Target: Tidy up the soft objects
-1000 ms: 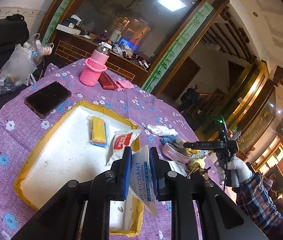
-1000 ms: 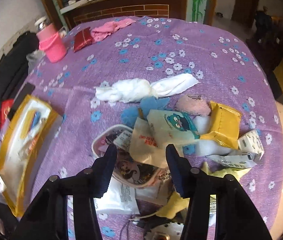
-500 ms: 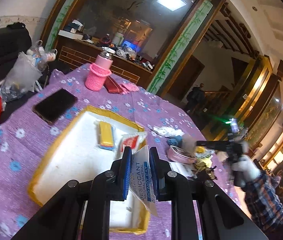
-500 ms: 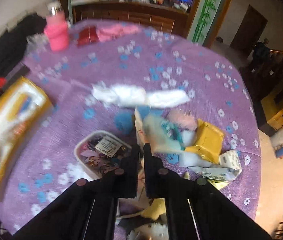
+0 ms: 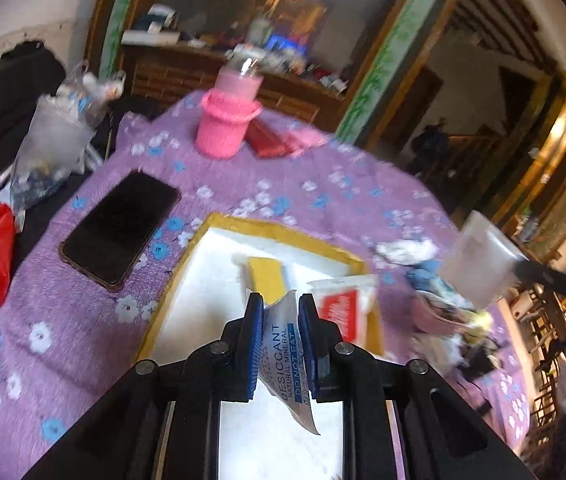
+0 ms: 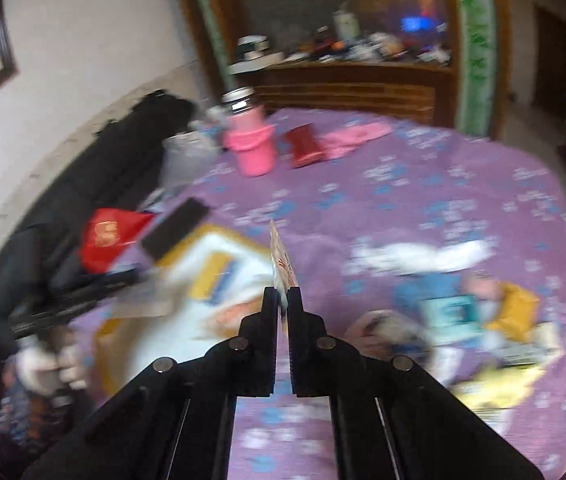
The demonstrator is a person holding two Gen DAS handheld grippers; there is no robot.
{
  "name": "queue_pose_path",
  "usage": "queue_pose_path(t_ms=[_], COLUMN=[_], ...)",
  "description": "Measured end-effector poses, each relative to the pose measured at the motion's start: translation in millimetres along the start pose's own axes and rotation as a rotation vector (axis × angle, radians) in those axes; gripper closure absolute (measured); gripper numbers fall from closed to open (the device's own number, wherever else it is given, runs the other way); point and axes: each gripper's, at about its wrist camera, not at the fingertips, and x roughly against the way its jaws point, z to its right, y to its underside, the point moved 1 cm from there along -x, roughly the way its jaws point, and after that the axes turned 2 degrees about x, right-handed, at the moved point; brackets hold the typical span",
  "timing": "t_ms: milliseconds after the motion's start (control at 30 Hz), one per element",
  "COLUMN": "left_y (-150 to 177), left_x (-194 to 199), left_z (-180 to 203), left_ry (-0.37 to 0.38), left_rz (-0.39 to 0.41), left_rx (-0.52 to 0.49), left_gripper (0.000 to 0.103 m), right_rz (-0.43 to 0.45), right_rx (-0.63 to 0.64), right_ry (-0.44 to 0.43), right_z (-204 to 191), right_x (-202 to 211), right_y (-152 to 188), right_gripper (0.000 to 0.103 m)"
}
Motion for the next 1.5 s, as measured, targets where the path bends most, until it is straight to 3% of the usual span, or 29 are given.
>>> queue_pose_path(t_ms=[100,167,200,367,467,633,800,933,1000,1100,1333,1433,1500], left_y=[-9,-14,-16,-13,-3,20,34,45,51,60,71,74,75], left_x=[-31,-42,-44,-18,8,52,75,76,77,81,89,94,95], left_z=[-14,-23,-26,-34,-37,-34,-33,-36,-37,-37,-38,-36,-32], left_ry=[-0.039,-0.037,-0.036,-0.002,0.016,0.088,0.096,0.147,0.147,0.131,0.122,0.112,0.094], left_rz=[-0.047,-0.058,-0.064,-0.022,0.014,0.098,0.159,0.147,0.142,0.155,0.164,0.156,0.142], left_rx=[0.070,0.123,0.141,0.199,0.213,0.219,0.212,0.235,0.234,0.241,0.272,0.267,0.246], left_gripper=[0.079,0.053,0.049,0.042,0.038,0.032,0.030,0.030,0.030,0.030,0.030,0.030,0.030], right_rz=[-0.035,-0.062,-0.078,-0.147,-0.178,-0.200,-0.121,-0.118,-0.139,-0.147,-0.282,-0.246,-0.190], right_rx=[-0.036,-0.072,-0.095,-0.206,-0.237,-0.247,-0.202,-0.166,-0.146,-0.069,-0.021,-0.039,-0.093], right_ry=[-0.103,-0.169,-0.198,-0.293,-0.264,-0.118,-0.003,-0.076,-0.102,-0.049,-0.048,0.010,-0.042], right_z=[-22,-32,-36,-45,-40,-24,-20,-33,-42,-57,-75,-65,-56], right_x=[-30,-53,-65,-126,-153,-178,-161,-140,-131,-122,-169,-179,-164], right_y=[-1,-1,-2,0,1,-1,-4,3,10,22,33,23,18], right_gripper=[0.099,0.099,0.099,0.099,0.099,0.094,0.089,0.078,0.065,0.053,0.052,0.052,0.052])
